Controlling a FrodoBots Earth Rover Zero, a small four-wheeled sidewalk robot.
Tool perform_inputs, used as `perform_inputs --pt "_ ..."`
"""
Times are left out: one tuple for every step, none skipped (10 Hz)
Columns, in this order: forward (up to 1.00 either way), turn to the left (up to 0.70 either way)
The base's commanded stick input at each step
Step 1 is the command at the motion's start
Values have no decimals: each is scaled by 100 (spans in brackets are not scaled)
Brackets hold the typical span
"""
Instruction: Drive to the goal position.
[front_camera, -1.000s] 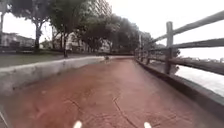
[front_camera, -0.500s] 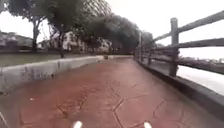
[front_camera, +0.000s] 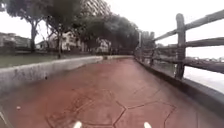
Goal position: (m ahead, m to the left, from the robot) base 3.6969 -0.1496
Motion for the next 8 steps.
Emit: perform_inputs --pt "50 0" --pt "50 0" --pt "50 0" --pt "50 0" --pt "50 1" --pt "50 44" --pt "50 25" --pt "50 6"
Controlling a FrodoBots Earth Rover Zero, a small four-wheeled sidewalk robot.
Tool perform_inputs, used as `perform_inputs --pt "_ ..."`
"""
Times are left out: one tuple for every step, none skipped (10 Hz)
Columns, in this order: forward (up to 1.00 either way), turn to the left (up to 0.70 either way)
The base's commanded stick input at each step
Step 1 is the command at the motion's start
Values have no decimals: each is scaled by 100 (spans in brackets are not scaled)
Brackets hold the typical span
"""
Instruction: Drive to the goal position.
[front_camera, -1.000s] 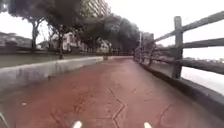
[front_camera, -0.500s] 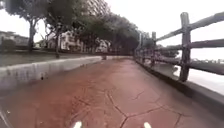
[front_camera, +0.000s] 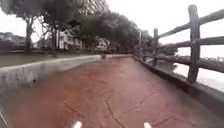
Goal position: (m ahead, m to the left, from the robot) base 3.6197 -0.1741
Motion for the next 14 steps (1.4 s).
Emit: perform_inputs --pt "50 0" --pt "50 0" --pt "50 0" --pt "50 0" --pt "50 0" --pt "50 0" --pt "50 0" --pt "50 0" --pt "50 0" --pt "50 0" --pt "50 0" --pt "50 0" --pt "50 12" --pt "50 47"
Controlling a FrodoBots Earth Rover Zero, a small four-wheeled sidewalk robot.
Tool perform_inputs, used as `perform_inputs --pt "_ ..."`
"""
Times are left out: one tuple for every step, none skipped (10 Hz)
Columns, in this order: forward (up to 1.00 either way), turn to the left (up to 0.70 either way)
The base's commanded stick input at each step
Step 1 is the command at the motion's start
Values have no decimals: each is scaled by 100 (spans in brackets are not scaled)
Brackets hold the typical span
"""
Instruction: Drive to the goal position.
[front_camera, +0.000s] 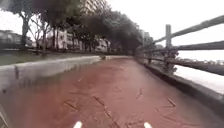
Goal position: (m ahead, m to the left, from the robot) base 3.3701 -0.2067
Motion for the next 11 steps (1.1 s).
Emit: perform_inputs --pt "50 39" --pt "50 31" --pt "50 23" --pt "50 15" --pt "50 6" --pt "50 0" --pt "50 0" --pt "50 0" --pt "50 0" --pt "50 0" --pt "50 0"
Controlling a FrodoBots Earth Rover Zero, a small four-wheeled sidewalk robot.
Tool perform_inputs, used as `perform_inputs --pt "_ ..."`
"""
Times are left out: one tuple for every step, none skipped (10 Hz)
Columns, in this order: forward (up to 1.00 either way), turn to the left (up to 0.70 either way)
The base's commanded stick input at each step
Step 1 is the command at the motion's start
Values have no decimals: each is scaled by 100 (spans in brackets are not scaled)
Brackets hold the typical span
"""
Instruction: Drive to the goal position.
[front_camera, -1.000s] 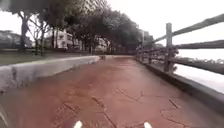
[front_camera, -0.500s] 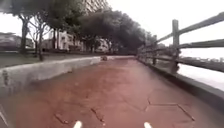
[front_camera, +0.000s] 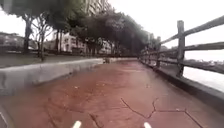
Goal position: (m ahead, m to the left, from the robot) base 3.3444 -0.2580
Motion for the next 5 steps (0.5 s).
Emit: perform_inputs --pt "50 0" --pt "50 0" --pt "50 0" --pt "50 0" --pt "50 0"
